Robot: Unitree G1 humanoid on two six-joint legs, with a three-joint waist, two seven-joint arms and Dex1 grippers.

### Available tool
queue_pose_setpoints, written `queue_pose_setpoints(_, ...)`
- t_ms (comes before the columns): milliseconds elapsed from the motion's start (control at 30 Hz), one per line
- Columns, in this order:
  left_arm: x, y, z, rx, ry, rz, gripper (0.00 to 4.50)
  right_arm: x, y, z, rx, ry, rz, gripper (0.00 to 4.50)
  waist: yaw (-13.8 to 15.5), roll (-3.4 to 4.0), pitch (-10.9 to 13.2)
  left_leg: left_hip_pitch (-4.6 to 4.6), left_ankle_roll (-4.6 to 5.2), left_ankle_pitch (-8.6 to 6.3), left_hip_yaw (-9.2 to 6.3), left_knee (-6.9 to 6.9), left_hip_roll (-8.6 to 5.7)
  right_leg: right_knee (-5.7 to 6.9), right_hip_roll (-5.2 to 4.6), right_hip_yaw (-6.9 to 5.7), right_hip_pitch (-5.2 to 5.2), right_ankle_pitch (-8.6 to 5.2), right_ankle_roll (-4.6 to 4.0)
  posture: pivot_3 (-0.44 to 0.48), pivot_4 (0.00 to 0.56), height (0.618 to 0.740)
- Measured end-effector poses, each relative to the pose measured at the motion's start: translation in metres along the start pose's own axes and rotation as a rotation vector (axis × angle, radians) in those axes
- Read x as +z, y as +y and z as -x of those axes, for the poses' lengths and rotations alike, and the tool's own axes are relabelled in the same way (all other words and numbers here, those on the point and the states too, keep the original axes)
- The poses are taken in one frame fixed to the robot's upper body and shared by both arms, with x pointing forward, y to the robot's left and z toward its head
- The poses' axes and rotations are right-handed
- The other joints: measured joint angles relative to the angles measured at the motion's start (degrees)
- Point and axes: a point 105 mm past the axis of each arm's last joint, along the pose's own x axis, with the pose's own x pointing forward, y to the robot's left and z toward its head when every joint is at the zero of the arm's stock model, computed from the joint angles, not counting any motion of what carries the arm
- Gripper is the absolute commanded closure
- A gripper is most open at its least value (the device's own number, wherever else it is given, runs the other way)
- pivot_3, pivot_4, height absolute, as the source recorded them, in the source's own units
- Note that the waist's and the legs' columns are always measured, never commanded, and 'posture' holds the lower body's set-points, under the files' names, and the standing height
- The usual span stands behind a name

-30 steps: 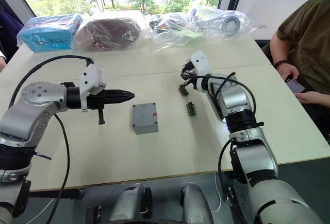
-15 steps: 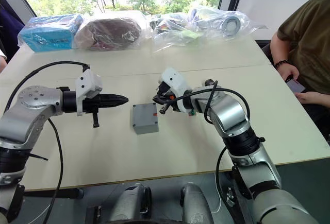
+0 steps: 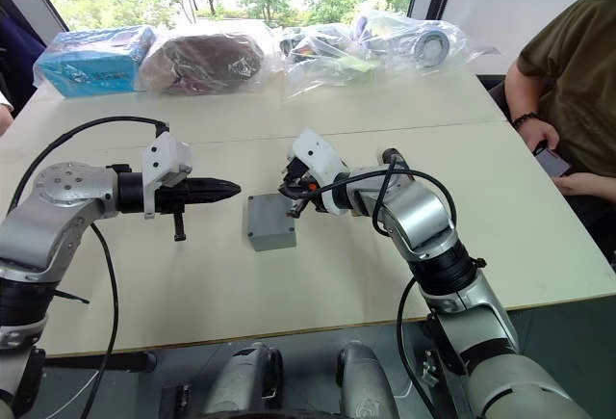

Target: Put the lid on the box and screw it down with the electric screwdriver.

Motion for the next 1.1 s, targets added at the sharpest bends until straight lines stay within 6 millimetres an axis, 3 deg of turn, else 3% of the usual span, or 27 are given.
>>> queue_pose_setpoints(833,-0.001,-0.007,-0.001,-0.016,0.001,-0.005,4.5,-0.014,-0.009,-0.005,-0.007,0.034,0.014,4.45,0.0,0.0,0.0,0.0,0.0,0.0,0.01,0.0,0.0,0.0,0.01,0.0,0.0,0.0,0.0,0.0,0.15,0.74)
queue_pose_setpoints(933,-0.002,-0.008,-0.001,-0.018,0.003,0.001,4.5,-0.015,-0.008,-0.006,-0.004,0.031,0.024,3.7,-0.1,-0.01,0.0,0.01,0.0,0.0,0.0,0.0,0.0,0.0,0.01,0.0,0.0,0.0,0.0,0.0,0.15,0.74)
queue_pose_setpoints(1100,-0.003,-0.008,-0.002,-0.02,0.002,0.004,4.5,-0.016,-0.007,-0.006,0.009,0.034,0.028,1.66,0.0,-0.01,0.0,0.01,0.0,0.0,0.0,0.0,0.01,0.0,0.01,0.0,0.0,0.0,0.0,0.0,0.15,0.74)
